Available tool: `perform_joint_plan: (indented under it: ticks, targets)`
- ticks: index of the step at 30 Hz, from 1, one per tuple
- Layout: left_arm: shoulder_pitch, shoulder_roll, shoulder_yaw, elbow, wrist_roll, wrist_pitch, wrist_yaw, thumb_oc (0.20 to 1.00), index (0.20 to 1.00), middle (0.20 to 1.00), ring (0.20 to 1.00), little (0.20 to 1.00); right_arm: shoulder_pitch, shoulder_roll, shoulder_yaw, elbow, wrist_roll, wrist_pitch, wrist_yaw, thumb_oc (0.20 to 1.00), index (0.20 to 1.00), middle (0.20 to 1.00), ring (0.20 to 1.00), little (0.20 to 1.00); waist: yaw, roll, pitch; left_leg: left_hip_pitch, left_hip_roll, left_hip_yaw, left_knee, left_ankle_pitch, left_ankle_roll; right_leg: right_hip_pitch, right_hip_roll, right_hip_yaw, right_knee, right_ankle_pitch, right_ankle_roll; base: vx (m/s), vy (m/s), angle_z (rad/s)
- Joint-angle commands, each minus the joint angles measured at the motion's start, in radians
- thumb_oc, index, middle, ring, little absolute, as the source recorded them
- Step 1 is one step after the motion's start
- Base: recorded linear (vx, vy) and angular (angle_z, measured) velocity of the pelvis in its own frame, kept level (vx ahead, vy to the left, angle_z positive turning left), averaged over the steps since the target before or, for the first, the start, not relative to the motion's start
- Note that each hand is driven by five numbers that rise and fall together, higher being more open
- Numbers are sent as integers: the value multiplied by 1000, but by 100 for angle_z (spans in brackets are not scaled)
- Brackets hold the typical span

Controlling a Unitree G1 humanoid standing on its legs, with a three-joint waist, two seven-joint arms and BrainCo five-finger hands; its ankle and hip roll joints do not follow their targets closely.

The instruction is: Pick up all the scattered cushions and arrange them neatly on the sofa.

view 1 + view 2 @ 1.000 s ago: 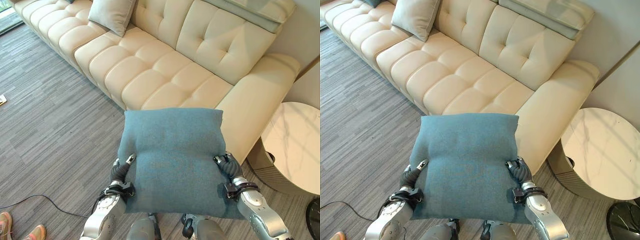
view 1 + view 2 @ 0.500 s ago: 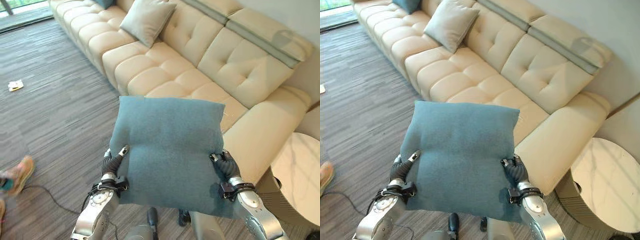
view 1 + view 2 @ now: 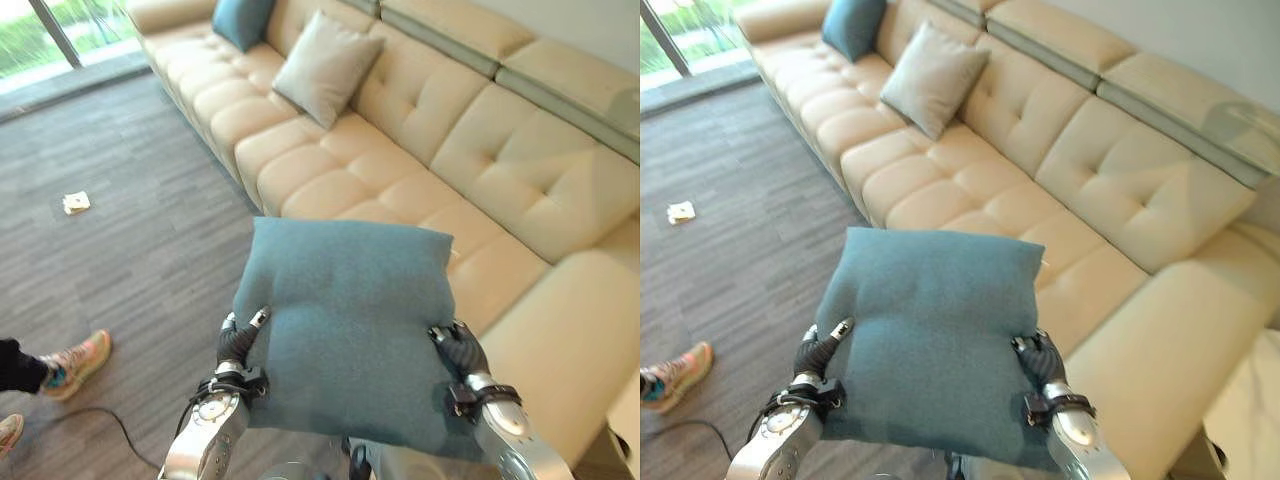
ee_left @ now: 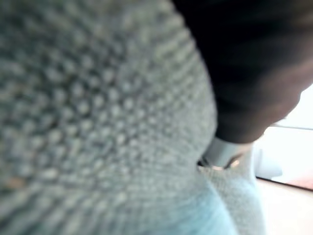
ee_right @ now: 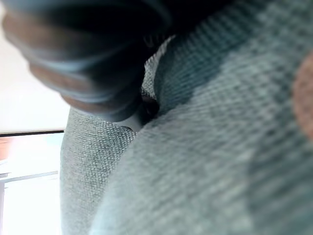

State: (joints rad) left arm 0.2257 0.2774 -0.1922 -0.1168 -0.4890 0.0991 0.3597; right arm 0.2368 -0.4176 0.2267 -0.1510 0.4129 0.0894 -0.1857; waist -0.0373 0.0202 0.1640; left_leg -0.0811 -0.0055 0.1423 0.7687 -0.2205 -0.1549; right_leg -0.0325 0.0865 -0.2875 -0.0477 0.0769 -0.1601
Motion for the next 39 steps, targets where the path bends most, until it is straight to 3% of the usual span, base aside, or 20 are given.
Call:
perform_joint_plan:
  ticks: [1, 4, 7, 9, 10, 11, 12, 14, 17, 18, 21, 22, 23, 26, 28, 29, 32, 34, 39]
  targets:
    - [-95, 12, 30, -108, 15, -88, -26, 200, 200, 200, 200, 200, -120, 15, -3, -99, 7, -83, 21, 200, 200, 200, 200, 200, -18, -56, 38, 66, 50, 51, -104, 251, 30, 43, 5, 38, -40, -123, 165, 278, -55, -98]
    - [-94, 0, 27, -99, 15, -80, -22, 200, 200, 200, 200, 200, -128, 20, 8, -95, 3, -78, 18, 200, 200, 200, 200, 200, -14, -70, 49, 4, 43, 35, -164, 170, 96, 75, -7, 110, -40, -128, 163, 214, -14, -116]
    - [-85, -2, 23, -95, 15, -79, -25, 200, 200, 200, 200, 200, -128, 20, 12, -92, -6, -76, 16, 200, 200, 200, 200, 200, -23, -86, 47, -32, 6, -52, -393, 96, 148, 83, -40, 179, -9, -142, 173, 209, 50, -88]
    - [-76, -6, 25, -93, 22, -77, -24, 200, 200, 200, 200, 200, -128, 20, 18, -88, -23, -72, 23, 200, 200, 200, 200, 200, -22, -83, 41, -20, -16, -150, -586, 144, 143, 87, -47, 223, 7, -154, 168, 199, 96, -53]
    - [-67, -8, 28, -92, 25, -76, -23, 200, 200, 200, 200, 200, -127, 18, 22, -84, -31, -71, 28, 200, 200, 200, 200, 200, -21, -74, 42, -22, -15, -218, -659, 197, 135, 87, -39, 252, 23, -162, 160, 113, 56, -61]
    - [-67, -8, 28, -92, 25, -76, -23, 200, 200, 200, 200, 200, -127, 18, 22, -85, -31, -71, 28, 200, 200, 200, 200, 200, -22, -74, 40, -21, -16, -219, -667, 203, 134, 85, -40, 250, 23, -162, 160, 183, 100, -95]
    - [-56, -11, 32, -87, 36, -78, -24, 200, 200, 200, 200, 200, -130, 15, 29, -74, -41, -70, 35, 200, 200, 200, 200, 200, -22, -60, 41, -43, -13, -352, -801, 282, 111, 96, -29, 310, 42, -177, 155, 190, 120, -125]
    - [-59, -6, 24, -84, 43, -71, -38, 200, 200, 200, 200, 200, -115, 9, 1, -72, -47, -63, 40, 200, 200, 200, 200, 200, -50, -39, 35, -56, -5, -307, -856, 315, 87, 115, -29, 324, 33, -184, 165, 250, 192, -83]
    - [-49, 0, 28, -77, 39, -71, -54, 200, 200, 200, 200, 200, -97, 9, -9, -77, -72, -47, 59, 200, 200, 200, 200, 200, -50, -18, 19, -27, -6, -320, -856, 318, 94, 131, -28, 372, 47, -203, 167, 277, 300, -48]
    - [-54, 0, 21, -73, 46, -69, -59, 200, 200, 200, 200, 200, -94, 15, -18, -74, -100, -38, 63, 200, 200, 200, 200, 200, -55, -12, 11, 9, -14, -294, -856, 315, 110, 130, -48, 407, 80, -214, 181, 242, 321, -111]
    - [-58, 6, 23, -71, 46, -70, -66, 200, 200, 200, 200, 200, -98, 20, -18, -73, -99, -37, 71, 200, 200, 200, 200, 200, -52, -10, 5, 20, -13, -261, -856, 305, 116, 118, -53, 427, 101, -217, 192, 141, 207, -109]
    - [-59, 11, 24, -72, 50, -70, -69, 200, 200, 200, 200, 200, -101, 22, -16, -71, -105, -34, 78, 200, 200, 200, 200, 200, -50, -11, -1, 32, -14, -235, -856, 293, 125, 107, -60, 440, 121, -216, 205, 136, 272, -61]
    - [-73, 19, 29, -64, 50, -70, -70, 200, 200, 200, 200, 200, -127, 37, -8, -61, -123, -33, 81, 200, 200, 200, 200, 200, -41, -10, -3, 61, -14, -164, -856, 259, 155, 54, -78, 443, 216, -217, 242, 137, 342, -52]
    - [-89, 40, 45, -48, 57, -77, -58, 200, 200, 200, 200, 200, -164, 61, 6, -45, -127, -39, 74, 200, 200, 200, 200, 200, -22, -5, 15, 89, -2, -64, -856, 230, 173, -36, -117, 362, 330, -185, 279, 36, 221, -139]
    - [-94, 42, 55, -35, 68, -73, -59, 200, 200, 200, 200, 200, -166, 79, 11, -28, -131, -37, 76, 200, 200, 200, 200, 200, -15, 0, 8, 108, 5, -25, -856, 213, 171, -38, -146, 281, 305, -179, 275, 92, 102, -170]
    - [-100, 41, 74, -22, 78, -77, -54, 200, 200, 200, 200, 200, -186, 90, 14, -10, -128, -38, 69, 200, 200, 200, 200, 200, -5, -3, 1, 122, 14, 24, -856, 194, 164, -39, -154, 213, 181, -147, 273, 105, 27, -116]
    - [-115, 42, 90, -3, 84, -80, -40, 200, 200, 200, 200, 200, -213, 88, 26, 6, -124, -41, 66, 200, 200, 200, 200, 200, 7, -8, -4, 127, 14, 56, -856, 188, 161, -65, -140, 180, 62, -89, 267, 61, -19, -81]
    - [-145, 30, 71, 43, 115, -81, -17, 200, 200, 200, 200, 200, -213, 90, 45, 13, -131, -45, 58, 200, 200, 200, 200, 200, 4, -24, -10, 141, 9, 42, -856, 186, 157, -25, -127, 214, -27, -72, 260, 212, -80, -34]
    - [-220, 3, 22, 74, 141, -88, 21, 200, 200, 200, 200, 200, -299, 104, 92, 41, -135, -62, 2, 200, 200, 200, 200, 200, 8, -21, -25, 131, 4, 11, -856, 184, 153, 11, -135, 166, -40, -87, 256, 164, -43, 25]
